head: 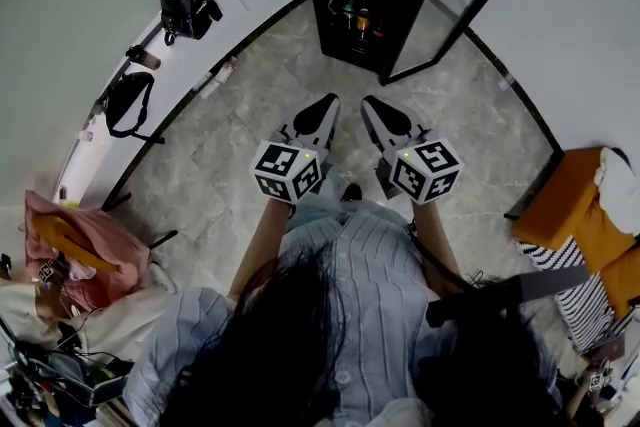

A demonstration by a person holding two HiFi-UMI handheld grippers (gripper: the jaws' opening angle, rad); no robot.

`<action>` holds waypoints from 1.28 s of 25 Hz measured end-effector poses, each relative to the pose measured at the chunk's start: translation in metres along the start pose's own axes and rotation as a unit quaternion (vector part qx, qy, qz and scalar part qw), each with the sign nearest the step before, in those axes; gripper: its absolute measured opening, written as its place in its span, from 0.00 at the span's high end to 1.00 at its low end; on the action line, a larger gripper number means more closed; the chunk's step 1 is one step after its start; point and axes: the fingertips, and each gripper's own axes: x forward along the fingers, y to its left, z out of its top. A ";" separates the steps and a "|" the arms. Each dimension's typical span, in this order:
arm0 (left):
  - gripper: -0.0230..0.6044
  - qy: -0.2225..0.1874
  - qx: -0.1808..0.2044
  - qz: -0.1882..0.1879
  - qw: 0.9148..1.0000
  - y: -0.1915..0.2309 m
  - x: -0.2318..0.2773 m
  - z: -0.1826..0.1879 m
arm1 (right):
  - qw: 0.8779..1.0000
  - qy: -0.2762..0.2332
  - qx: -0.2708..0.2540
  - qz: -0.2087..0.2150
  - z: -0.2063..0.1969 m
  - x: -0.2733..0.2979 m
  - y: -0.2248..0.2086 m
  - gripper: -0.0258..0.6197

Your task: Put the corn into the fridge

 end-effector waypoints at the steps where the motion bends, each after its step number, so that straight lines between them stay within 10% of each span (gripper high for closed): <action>1: 0.94 0.000 0.001 -0.001 1.000 -0.001 -0.002 -0.001 | 1.000 0.000 -0.002 0.001 -0.001 -0.001 0.003 0.91; 32: 0.94 0.005 0.012 0.007 1.000 0.000 -0.041 -0.009 | 0.999 0.011 -0.039 -0.004 -0.017 -0.002 0.031 0.93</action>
